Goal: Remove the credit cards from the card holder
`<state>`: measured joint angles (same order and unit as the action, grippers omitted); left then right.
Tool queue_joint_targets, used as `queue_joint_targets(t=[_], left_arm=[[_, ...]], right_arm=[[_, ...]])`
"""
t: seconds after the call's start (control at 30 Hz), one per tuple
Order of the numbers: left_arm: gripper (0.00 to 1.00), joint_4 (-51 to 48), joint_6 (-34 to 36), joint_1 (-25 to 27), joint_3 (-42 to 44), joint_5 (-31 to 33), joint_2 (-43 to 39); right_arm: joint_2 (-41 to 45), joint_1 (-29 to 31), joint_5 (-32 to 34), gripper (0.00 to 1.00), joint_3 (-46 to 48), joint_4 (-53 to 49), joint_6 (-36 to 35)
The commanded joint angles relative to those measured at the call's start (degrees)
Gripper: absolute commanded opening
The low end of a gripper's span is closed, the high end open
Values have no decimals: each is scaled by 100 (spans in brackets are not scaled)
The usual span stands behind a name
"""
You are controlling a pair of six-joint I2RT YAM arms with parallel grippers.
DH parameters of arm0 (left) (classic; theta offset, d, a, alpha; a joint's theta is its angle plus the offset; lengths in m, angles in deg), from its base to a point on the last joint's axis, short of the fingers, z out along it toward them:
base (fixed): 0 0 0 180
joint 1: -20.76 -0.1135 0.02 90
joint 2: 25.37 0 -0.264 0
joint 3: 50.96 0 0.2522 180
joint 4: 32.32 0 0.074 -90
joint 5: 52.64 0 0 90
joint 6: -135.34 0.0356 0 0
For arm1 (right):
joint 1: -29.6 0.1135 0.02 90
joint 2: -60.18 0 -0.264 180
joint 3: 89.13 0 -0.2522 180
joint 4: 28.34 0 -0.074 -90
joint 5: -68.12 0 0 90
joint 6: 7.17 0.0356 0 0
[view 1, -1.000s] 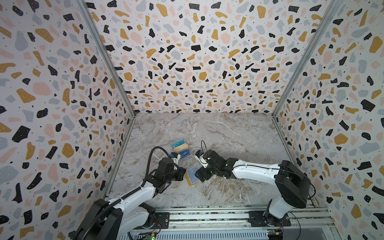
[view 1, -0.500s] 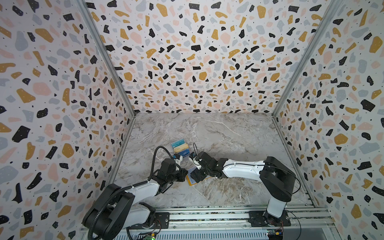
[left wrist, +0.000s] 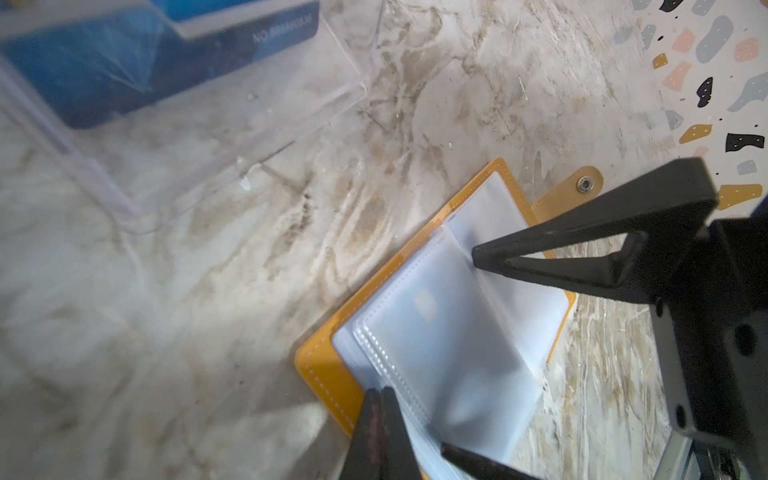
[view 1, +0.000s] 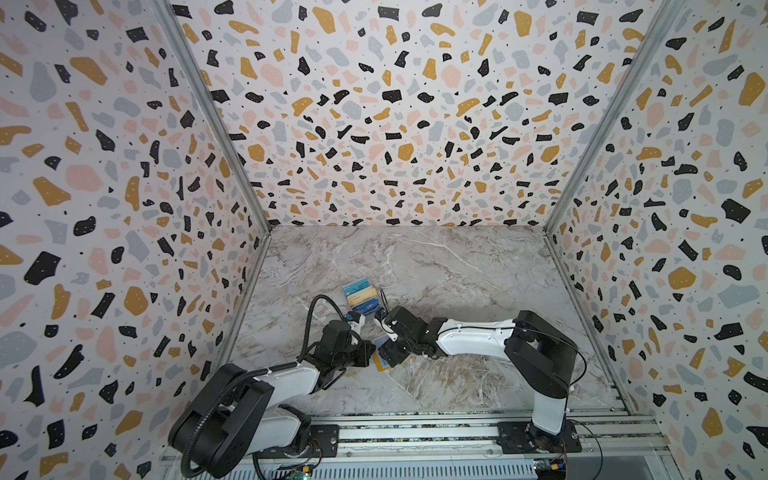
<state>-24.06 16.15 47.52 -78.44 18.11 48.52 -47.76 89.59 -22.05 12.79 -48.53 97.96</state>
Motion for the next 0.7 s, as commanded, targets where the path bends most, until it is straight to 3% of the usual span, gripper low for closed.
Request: queue_joint_targets(t=[0.0,0.43,0.67], left_arm=[[0,109,61,24,114,-27,98],[0,92,45,22,176,79,62],[0,74,43,23,167,90,76]], right_arm=[[-61,26,196,76,-147,-302,53],[95,-49,459,55,-28,-396,205],[259,-152,902,52,40,-626,304]])
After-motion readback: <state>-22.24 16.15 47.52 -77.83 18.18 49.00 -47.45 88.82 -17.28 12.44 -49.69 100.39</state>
